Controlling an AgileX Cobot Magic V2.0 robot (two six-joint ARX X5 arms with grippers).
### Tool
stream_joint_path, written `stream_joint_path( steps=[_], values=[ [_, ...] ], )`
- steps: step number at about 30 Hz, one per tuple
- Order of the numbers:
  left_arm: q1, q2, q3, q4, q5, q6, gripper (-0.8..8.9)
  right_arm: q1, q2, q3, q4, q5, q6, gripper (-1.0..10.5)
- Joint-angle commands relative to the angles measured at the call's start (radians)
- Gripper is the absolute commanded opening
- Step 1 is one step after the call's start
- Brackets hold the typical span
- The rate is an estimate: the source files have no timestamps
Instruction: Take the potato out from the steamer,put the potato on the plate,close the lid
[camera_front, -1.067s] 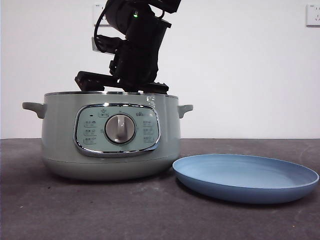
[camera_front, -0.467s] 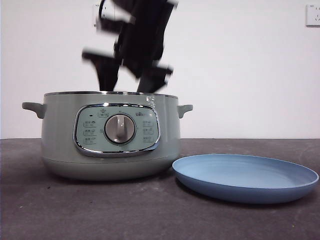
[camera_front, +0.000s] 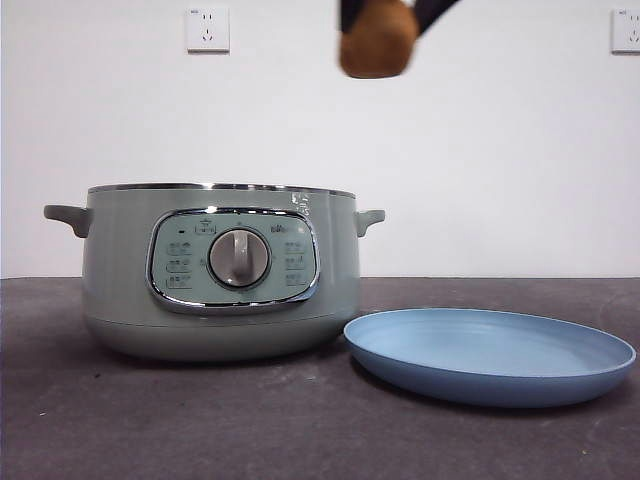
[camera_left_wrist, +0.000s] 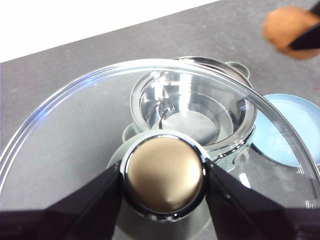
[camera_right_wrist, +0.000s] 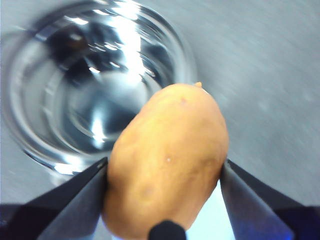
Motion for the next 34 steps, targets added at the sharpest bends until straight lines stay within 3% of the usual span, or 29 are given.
stream_joint_path(
  steps=[1, 8, 18, 25, 34],
  values=[
    [0.003, -0.011, 0.008, 0.051, 0.003, -0.003, -0.09, -0.024, -0.054, -0.123, 0.024, 0.002, -0.003, -0.1],
    [0.003, -0.008, 0.008, 0.054, 0.049, -0.003, -0.08, -0.101, -0.205, -0.512, 0.233, -0.012, 0.018, -0.1],
    [0.003, -0.007, 0.008, 0.053, 0.052, -0.003, -0.09, -0.172, -0.208, -0.845, 0.559, -0.180, 0.046, -0.1],
    [0.003, -0.007, 0.008, 0.055, 0.055, -0.003, -0.09, -0.198, -0.161, -0.952, 0.666, -0.187, 0.051, -0.1],
    [0.003, -0.006, 0.008, 0.071, 0.056, -0.004, -0.09, -0.203, -0.101, -0.960, 0.690, -0.211, 0.041, 0.1]
  ],
)
